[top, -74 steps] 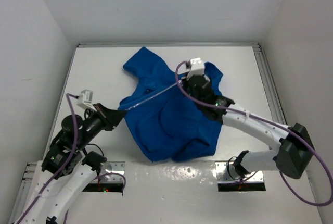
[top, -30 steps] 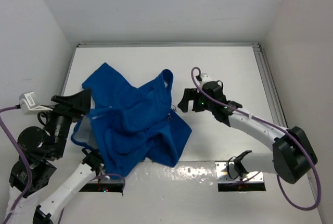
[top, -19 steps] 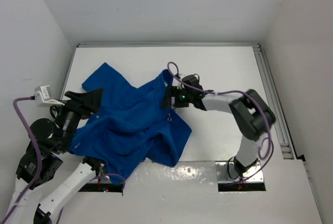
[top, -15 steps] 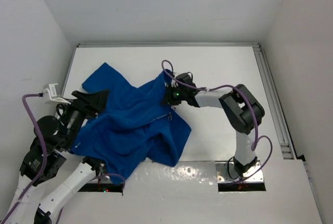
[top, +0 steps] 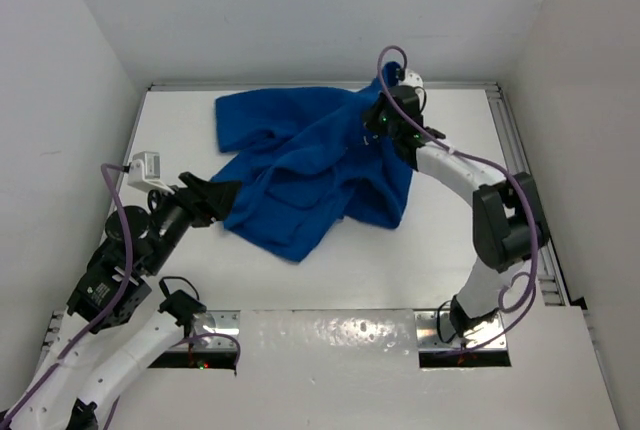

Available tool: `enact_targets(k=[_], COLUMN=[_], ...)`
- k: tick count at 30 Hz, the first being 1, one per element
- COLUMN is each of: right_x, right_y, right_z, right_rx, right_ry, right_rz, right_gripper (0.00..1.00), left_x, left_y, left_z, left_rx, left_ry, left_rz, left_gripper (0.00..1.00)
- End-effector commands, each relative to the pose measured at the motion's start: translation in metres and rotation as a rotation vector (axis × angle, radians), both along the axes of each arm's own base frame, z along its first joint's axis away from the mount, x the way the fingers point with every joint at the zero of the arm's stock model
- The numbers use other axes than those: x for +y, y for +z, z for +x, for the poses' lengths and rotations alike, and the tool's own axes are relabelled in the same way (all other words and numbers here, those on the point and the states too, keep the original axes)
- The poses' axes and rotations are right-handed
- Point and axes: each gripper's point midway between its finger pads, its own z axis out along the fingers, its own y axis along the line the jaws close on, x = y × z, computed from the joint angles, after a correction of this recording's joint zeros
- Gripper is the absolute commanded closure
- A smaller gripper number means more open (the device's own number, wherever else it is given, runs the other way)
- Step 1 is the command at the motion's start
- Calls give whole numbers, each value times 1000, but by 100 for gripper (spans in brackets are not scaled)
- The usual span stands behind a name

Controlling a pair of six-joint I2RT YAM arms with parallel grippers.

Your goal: Zip up the jacket

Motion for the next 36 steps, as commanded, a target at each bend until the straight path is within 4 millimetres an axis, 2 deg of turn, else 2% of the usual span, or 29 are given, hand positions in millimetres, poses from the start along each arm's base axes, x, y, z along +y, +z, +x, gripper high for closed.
enact_targets(k=[1,2,3,4,5,7,8,10,11,12,13,14,15,17,18,19,20,21,22,23,24,25,26,29,33,36], right_x=[2,7,9,12,13,10,7,1,-9,-13,-11,-23,-27,-27,-30,-37,-40,-36,-39,-38,-34,-40,-43,-55,-63,-57], right_y=[6,13,8,-13,-3,-14,-5,11,3,10,38,36,60,89,90,120,127,122,142,147,132,147,134,130,109,105], right_z=[-18,-25,-34,-52,-59,-77,-81,-78,-84,-85,-79,-87,-92,-105,-116,-133,-144,-158,-178,-200,-203,-219,-226,-244,-251,-254], right_rx=[-46,-75,-71,-37,-68,-60,-78,-78,-13,-7,-30,19,-38,-136,-146,-214,-227,-227,-290,-330,-299,-360,-344,-341,-278,-247], right_ry=[-2,15,29,55,59,54,50,28,14,32,34,13,22,35,40,38,53,107,135,189,210,216,219,210,195,234], right_rz=[-2,21,31,22,36,11,5,-31,-100,-165,-182,-249,-267,-226,-207,-162,-148,-126,-80,-27,-24,14,21,19,-17,-16], right_gripper=[100,99,96,93,91,84,66,42,13,1,1,1,1,1,1,1,1,1,1,1,1,1,1,1,1,1], left_x=[-6,-7,-7,-7,-7,-6,-4,-3,-1,0,2,3,3,5,6,8,8,9,10,10,10,9,7,3,-8,-15], left_y=[11,12,12,11,10,9,10,12,14,14,16,18,21,30,34,42,48,54,62,68,72,74,76,76,69,60], left_z=[5,6,6,6,6,7,6,4,4,3,3,2,1,-1,-2,-3,-5,-6,-9,-10,-11,-12,-12,-11,-9,-7], left_rx=[-63,-65,-62,-57,-54,-55,-58,-61,-66,-70,-76,-84,-91,-117,-128,-147,-163,-176,-194,-215,-228,-238,-246,-238,-217,-198], left_ry=[-22,-23,-25,-29,-27,-18,-13,-11,-5,-2,9,9,9,7,12,14,12,11,9,3,-1,-5,-15,-29,-76,-102], left_rz=[2,1,7,14,15,11,6,8,4,2,1,-2,-5,-10,-13,-19,-18,-21,-29,-39,-46,-52,-58,-66,-69,-78], left_gripper=[28,27,27,27,27,26,26,26,26,26,26,25,25,25,25,25,25,25,25,25,25,25,25,26,26,25])
